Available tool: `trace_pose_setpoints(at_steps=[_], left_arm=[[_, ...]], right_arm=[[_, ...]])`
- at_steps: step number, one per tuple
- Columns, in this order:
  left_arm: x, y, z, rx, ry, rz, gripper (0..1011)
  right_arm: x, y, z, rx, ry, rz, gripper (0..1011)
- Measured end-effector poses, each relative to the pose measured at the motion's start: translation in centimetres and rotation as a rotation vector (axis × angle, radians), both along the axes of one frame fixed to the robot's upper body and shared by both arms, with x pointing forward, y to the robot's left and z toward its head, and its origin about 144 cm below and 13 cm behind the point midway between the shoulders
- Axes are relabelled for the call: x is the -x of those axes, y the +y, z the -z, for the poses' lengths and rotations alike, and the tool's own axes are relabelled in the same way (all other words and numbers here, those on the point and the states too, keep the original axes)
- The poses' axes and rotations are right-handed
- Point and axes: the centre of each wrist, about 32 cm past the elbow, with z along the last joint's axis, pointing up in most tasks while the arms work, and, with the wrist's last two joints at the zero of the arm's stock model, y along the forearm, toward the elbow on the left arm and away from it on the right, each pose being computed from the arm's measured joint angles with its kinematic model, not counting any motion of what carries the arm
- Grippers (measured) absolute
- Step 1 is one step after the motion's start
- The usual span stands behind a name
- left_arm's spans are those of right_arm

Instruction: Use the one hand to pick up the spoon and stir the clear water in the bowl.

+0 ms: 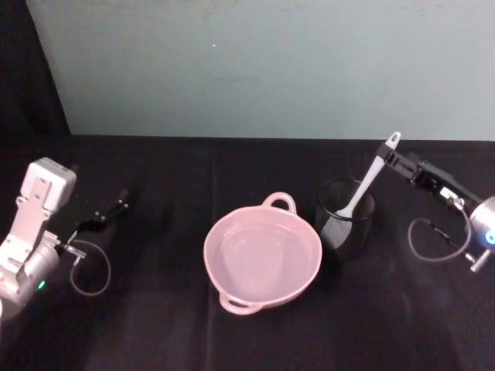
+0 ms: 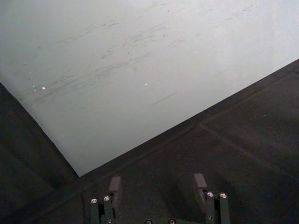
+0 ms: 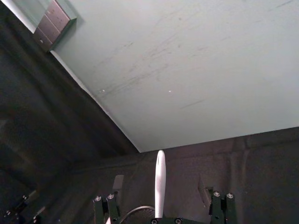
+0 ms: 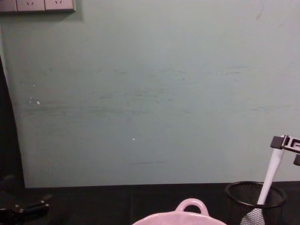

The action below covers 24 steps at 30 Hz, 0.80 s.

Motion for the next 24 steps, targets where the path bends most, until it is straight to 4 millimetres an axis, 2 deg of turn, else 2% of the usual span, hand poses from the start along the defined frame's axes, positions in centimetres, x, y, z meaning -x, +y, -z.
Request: trace_pose_setpoints(at_steps=[9, 24], left_arm=[[0.0, 0.0, 0.0, 0.0, 0.0, 0.0, 1005], [0.0, 0.0, 0.0, 0.0, 0.0, 0.0, 1005]], right_arm=[[-1.9, 0.7, 0.0, -0.003, 0.011, -0.035, 1002], [-2.3, 1.1, 0.2, -0.001, 0.013, -0.041, 1002]])
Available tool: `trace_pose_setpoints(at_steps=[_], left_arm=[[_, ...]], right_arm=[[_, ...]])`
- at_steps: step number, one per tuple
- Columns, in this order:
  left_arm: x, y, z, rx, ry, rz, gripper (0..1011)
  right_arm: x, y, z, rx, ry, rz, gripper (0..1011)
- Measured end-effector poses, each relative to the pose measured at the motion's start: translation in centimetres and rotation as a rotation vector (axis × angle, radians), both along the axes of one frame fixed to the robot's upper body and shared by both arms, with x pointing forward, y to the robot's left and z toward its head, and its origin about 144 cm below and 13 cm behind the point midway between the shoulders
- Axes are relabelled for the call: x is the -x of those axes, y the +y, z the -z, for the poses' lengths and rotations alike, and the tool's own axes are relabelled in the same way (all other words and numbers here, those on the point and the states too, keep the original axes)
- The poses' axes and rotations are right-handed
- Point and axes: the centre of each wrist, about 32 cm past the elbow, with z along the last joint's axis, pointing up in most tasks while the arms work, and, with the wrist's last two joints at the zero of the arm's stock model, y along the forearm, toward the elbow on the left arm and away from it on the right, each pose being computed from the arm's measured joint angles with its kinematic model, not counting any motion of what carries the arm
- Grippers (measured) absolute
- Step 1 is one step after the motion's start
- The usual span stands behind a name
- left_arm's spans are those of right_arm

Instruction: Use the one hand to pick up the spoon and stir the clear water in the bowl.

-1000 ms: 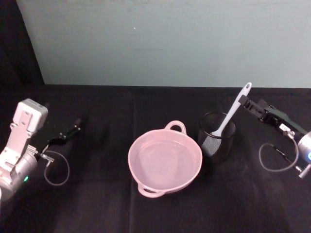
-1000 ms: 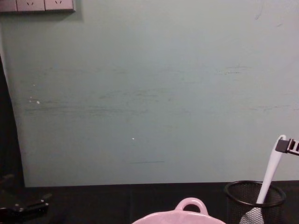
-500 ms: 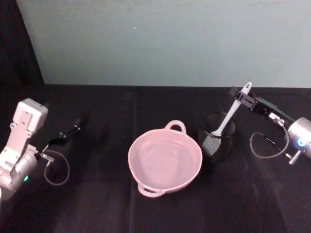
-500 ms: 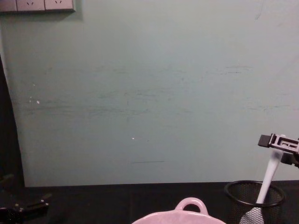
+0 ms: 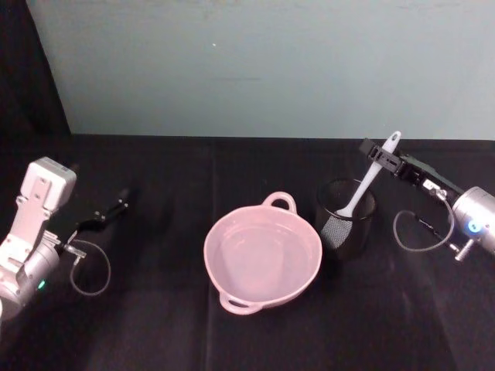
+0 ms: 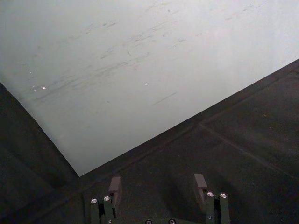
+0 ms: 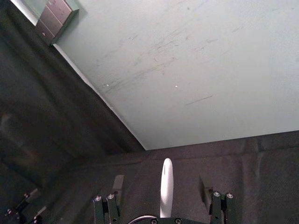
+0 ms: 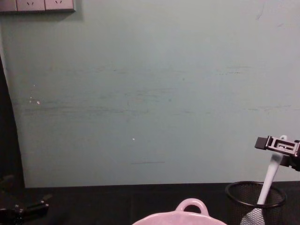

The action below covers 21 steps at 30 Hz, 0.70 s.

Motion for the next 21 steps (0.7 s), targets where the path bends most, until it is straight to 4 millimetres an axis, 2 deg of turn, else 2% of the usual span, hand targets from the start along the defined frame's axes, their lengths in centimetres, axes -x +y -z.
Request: trace_pose_setpoints(at_steps=[4, 9, 14, 15, 17, 21], left_arm=[[0.0, 0.0, 0.0, 0.0, 0.0, 0.0, 1005], [0.0, 0.0, 0.0, 0.0, 0.0, 0.0, 1005], [0.0, 0.0, 0.0, 0.0, 0.0, 0.0, 1005], [0.0, 0.0, 0.0, 0.0, 0.0, 0.0, 1005], [0.0, 0.0, 0.0, 0.0, 0.0, 0.0, 1005], [0.0, 0.0, 0.0, 0.0, 0.0, 0.0, 1005]], right_arm=[[0.01, -0.02, -0.02, 0.0, 0.0, 0.001, 995], [0.02, -0.04, -0.04, 0.0, 0.0, 0.001, 907], [0.02, -0.05, -0.04, 0.0, 0.0, 0.002, 772], [0.03, -0.05, -0.04, 0.0, 0.0, 0.002, 715], [0.03, -0.05, -0.05, 0.001, 0.0, 0.002, 681], [0.04, -0.06, -0.05, 0.001, 0.0, 0.002, 537]])
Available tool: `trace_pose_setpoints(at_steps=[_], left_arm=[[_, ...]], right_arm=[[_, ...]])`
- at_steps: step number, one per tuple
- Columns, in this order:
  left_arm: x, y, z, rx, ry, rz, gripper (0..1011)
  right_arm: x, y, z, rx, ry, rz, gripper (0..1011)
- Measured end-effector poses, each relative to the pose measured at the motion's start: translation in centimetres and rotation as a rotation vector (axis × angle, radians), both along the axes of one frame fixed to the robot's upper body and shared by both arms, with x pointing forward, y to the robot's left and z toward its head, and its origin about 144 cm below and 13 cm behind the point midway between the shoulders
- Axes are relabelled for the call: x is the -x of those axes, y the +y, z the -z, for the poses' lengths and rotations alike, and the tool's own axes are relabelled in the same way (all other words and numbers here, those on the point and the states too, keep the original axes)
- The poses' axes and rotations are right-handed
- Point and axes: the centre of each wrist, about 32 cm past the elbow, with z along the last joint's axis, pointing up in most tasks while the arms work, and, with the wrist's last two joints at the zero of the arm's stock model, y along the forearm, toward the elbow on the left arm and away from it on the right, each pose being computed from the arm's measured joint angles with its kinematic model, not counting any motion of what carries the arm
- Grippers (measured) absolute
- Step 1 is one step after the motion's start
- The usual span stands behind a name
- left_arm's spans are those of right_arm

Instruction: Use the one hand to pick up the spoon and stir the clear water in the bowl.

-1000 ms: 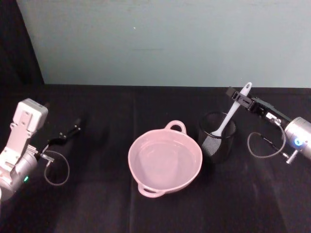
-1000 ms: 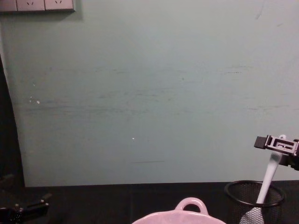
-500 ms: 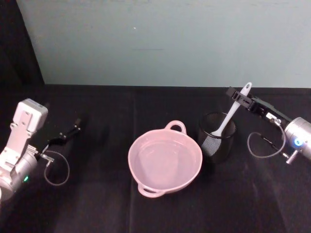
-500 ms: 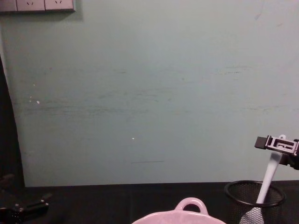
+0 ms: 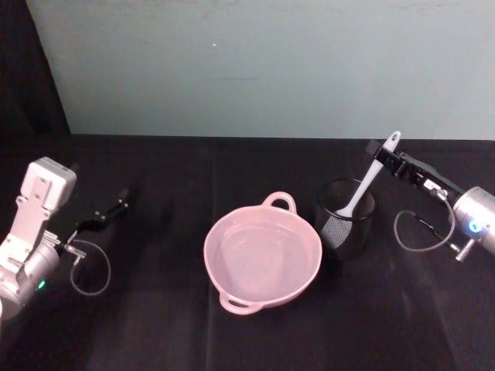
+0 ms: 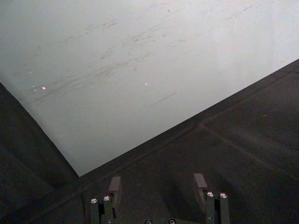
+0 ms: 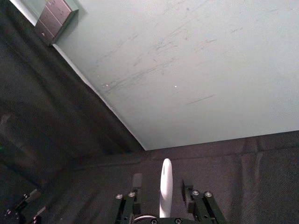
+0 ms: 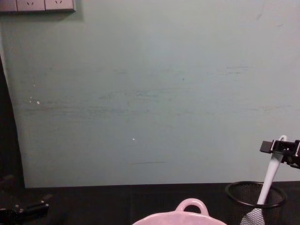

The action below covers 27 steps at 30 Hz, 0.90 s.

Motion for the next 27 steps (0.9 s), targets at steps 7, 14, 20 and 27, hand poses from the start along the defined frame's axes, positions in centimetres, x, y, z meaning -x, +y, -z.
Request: trace_pose_setpoints(at_steps=[7, 14, 20, 27], left_arm=[[0.0, 0.0, 0.0, 0.0, 0.0, 0.0, 1005], [0.0, 0.0, 0.0, 0.0, 0.0, 0.0, 1005], [0.0, 0.0, 0.0, 0.0, 0.0, 0.0, 1005], [0.0, 0.0, 0.0, 0.0, 0.0, 0.0, 1005]], right_arm=[[0.0, 0.0, 0.0, 0.0, 0.0, 0.0, 292], [0.0, 0.0, 0.0, 0.0, 0.0, 0.0, 122], [0.0, 0.0, 0.0, 0.0, 0.0, 0.0, 117], [0.9, 0.8, -1.7, 0.111, -0.092, -0.027, 117]])
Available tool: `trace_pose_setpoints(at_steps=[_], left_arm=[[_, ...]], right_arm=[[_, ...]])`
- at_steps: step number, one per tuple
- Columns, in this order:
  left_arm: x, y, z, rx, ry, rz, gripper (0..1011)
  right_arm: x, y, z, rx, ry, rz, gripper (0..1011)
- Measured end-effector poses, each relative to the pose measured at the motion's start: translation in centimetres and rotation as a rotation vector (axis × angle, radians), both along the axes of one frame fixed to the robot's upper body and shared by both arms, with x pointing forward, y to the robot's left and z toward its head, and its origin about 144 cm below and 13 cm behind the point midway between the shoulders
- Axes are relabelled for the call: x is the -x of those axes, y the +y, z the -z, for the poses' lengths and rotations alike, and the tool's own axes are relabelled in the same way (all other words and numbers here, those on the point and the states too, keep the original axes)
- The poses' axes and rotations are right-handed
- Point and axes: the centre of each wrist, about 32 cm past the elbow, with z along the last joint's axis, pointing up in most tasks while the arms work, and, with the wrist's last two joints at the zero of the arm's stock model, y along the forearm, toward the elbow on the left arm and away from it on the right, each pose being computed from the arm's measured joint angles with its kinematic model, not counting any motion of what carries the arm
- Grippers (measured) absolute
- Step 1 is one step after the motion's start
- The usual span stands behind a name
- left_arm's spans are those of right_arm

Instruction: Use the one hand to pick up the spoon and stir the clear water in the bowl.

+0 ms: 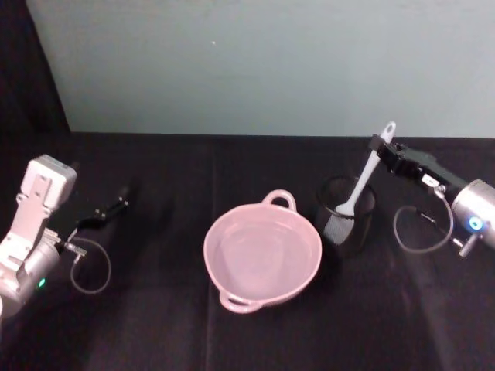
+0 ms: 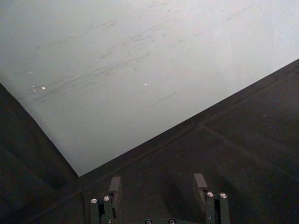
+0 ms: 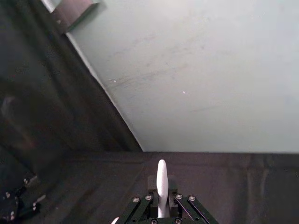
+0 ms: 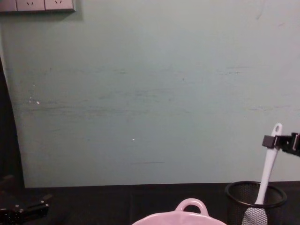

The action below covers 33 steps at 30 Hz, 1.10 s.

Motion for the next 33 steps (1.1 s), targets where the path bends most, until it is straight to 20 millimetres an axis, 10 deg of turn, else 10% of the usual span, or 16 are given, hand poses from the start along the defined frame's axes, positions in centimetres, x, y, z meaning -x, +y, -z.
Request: trace_pose_setpoints(at_steps=[33], left_arm=[[0.0, 0.0, 0.0, 0.0, 0.0, 0.0, 1005]], right_arm=[[0.3, 2.5, -12.7, 0.257, -0.312, -0.118, 117]])
